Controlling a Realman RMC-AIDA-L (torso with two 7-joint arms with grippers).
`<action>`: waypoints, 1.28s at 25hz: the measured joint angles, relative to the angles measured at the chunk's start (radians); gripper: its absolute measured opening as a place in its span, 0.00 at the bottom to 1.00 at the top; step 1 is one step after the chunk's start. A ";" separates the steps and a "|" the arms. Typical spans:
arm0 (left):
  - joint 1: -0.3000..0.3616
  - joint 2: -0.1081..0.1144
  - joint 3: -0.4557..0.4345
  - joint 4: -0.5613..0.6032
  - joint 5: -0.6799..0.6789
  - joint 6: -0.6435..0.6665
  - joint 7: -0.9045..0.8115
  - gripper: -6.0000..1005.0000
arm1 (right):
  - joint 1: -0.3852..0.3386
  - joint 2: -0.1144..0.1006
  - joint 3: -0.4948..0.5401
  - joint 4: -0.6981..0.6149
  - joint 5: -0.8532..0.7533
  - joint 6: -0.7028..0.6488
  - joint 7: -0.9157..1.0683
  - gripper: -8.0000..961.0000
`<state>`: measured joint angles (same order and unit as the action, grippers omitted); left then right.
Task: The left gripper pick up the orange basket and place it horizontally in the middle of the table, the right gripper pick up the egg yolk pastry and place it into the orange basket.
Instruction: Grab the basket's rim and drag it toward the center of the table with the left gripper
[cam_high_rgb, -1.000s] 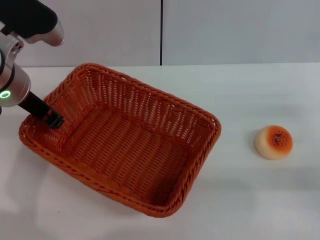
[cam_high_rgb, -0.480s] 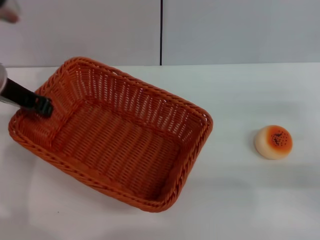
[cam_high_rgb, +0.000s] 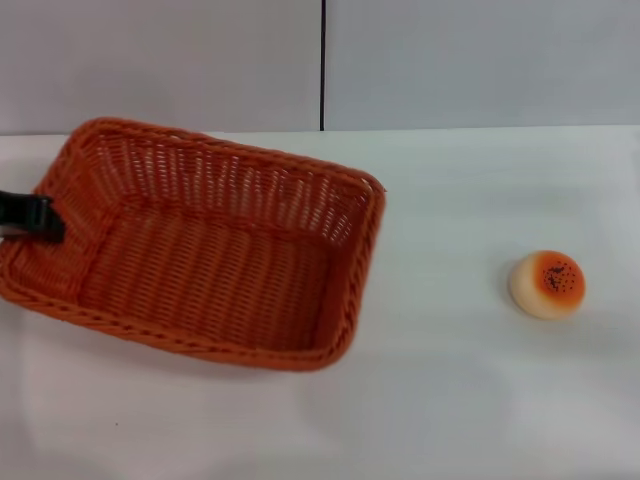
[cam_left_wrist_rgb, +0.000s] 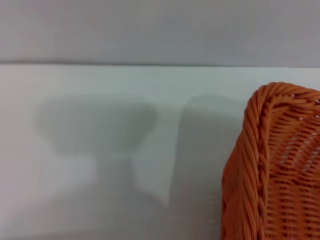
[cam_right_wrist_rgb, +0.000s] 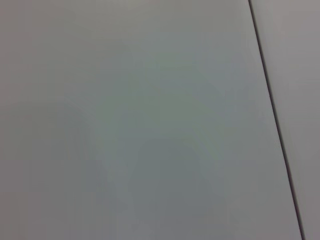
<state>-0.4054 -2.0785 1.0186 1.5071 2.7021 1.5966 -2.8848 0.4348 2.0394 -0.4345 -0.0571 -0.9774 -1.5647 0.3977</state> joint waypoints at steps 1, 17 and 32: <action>0.000 0.000 0.000 0.000 0.000 0.000 0.000 0.18 | 0.000 0.000 0.000 0.000 0.000 0.000 0.000 0.41; 0.103 -0.002 -0.003 0.007 -0.130 0.057 -0.005 0.15 | 0.053 -0.035 -0.005 0.020 -0.009 -0.001 0.063 0.41; 0.142 0.005 0.083 0.012 -0.181 0.039 0.002 0.14 | 0.041 -0.019 -0.005 0.008 -0.009 -0.003 0.063 0.41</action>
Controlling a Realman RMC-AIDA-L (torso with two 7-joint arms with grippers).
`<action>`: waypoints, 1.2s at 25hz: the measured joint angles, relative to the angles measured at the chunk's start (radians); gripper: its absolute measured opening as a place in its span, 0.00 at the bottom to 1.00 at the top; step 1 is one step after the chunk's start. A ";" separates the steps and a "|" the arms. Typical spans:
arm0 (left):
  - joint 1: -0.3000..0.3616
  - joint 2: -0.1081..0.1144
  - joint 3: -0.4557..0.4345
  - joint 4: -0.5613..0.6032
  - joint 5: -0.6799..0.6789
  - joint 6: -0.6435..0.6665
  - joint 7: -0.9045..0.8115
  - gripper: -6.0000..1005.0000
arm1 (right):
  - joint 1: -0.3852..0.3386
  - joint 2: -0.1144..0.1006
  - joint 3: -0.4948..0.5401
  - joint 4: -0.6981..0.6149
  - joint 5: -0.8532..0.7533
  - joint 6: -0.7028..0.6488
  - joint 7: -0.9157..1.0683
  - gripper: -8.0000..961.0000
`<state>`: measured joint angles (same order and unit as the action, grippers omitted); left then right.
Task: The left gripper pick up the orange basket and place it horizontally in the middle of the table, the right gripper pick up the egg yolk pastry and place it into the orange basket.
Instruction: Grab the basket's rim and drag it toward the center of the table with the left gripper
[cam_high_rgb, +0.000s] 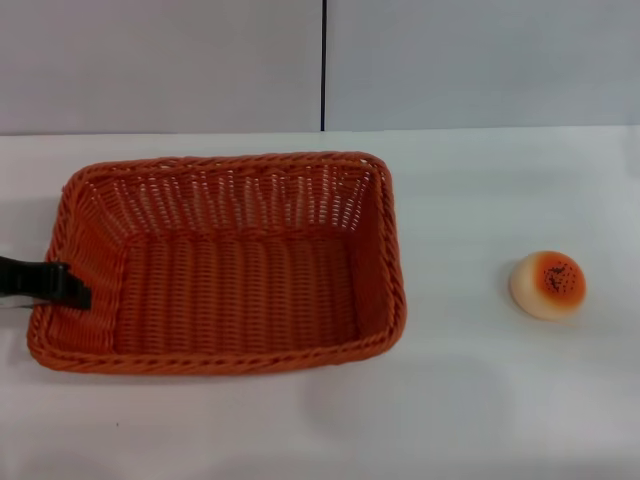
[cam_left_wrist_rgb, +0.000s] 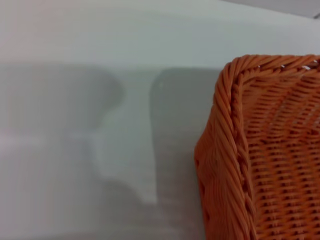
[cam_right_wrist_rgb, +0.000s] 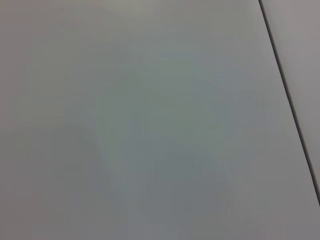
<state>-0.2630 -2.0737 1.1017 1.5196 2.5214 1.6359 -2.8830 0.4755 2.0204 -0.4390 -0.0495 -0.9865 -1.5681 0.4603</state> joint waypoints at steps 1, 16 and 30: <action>0.000 0.000 0.000 0.000 0.000 0.000 0.000 0.14 | 0.000 0.000 0.000 0.000 0.000 0.000 0.000 0.41; -0.024 0.012 -0.079 -0.122 -0.063 0.017 0.025 0.36 | -0.011 0.005 -0.004 -0.011 0.000 -0.001 0.000 0.41; -0.037 0.015 -0.180 -0.117 -0.110 0.060 0.057 0.70 | -0.015 0.004 -0.004 -0.012 0.005 0.000 0.000 0.41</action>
<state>-0.3001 -2.0590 0.9212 1.4025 2.4112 1.6964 -2.8259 0.4600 2.0248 -0.4434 -0.0619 -0.9817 -1.5679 0.4601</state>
